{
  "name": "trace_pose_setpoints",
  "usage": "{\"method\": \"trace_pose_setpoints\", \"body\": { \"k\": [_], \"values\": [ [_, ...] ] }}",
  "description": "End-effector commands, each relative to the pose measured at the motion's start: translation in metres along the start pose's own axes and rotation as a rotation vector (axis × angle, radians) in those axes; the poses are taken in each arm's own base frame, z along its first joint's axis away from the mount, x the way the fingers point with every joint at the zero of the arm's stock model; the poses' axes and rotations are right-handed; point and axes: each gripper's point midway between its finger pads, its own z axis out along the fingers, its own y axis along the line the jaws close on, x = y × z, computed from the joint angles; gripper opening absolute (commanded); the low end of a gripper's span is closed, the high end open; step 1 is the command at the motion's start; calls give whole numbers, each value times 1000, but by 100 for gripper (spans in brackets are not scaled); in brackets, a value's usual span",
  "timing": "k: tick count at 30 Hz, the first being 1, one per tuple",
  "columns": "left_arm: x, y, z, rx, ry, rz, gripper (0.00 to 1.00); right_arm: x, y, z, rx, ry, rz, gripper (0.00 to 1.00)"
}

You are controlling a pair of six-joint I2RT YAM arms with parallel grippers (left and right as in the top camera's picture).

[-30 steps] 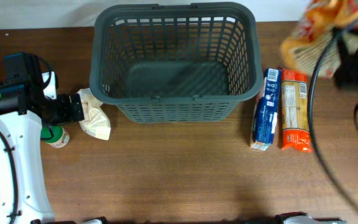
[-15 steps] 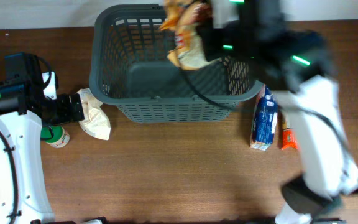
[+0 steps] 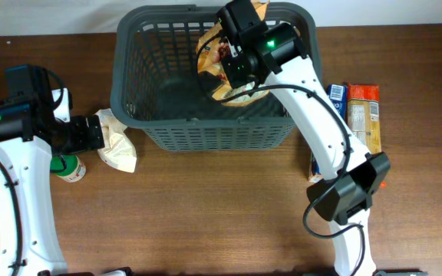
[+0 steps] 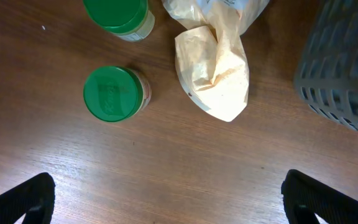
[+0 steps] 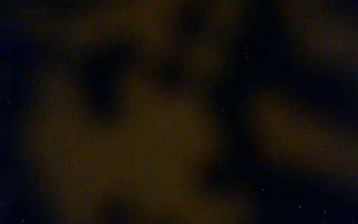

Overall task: Pack container
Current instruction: 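Carry the snack pouch with the right gripper and drop it in basket, then grasp the orange-and-clear pasta pack with the right gripper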

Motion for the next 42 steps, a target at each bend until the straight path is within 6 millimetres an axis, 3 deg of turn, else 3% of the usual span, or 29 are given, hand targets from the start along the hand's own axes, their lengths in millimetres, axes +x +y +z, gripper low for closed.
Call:
{"method": "trace_pose_setpoints", "body": {
  "k": [1,5,11,12,14,17,18,21,26,28,32,34,37,39,42],
  "values": [
    [-3,0,-1,6,-5,-4,99,19,1,35,32,104,-13,4],
    [-3,0,-1,6,-5,-4,99,40,3,43,41,191,2,4],
    [-3,0,-1,6,-5,-4,99,43,8,43,40,202,-10,4],
    [-3,0,-1,6,-5,-4,99,43,7,43,40,204,-9,10],
    [-3,0,-1,6,-5,-4,99,44,7,42,41,208,-10,43],
    [-3,0,-1,6,-5,-4,99,41,3,37,58,192,-9,70],
    [-3,0,-1,6,-5,-4,99,35,-2,26,73,163,-6,82],
    [-3,0,-1,6,-5,-4,99,9,-13,-17,92,38,21,90],
    [-3,0,-1,6,-5,-4,99,-40,-46,-146,97,-317,123,91],
    [-3,0,-1,6,-5,-4,99,-47,-71,-210,120,-473,180,91],
    [-3,0,-1,6,-5,-4,99,-29,-123,-281,233,-609,276,91],
    [-3,0,-1,6,-5,-4,99,-11,-158,-303,336,-623,340,92],
    [-3,0,-1,6,-5,-4,99,13,-202,-310,439,-588,429,93],
    [-3,0,-1,6,-5,-4,99,30,-234,-306,493,-555,545,96],
    [-3,0,-1,6,-5,-4,99,51,-274,-281,533,-458,645,99]
  ]
}}
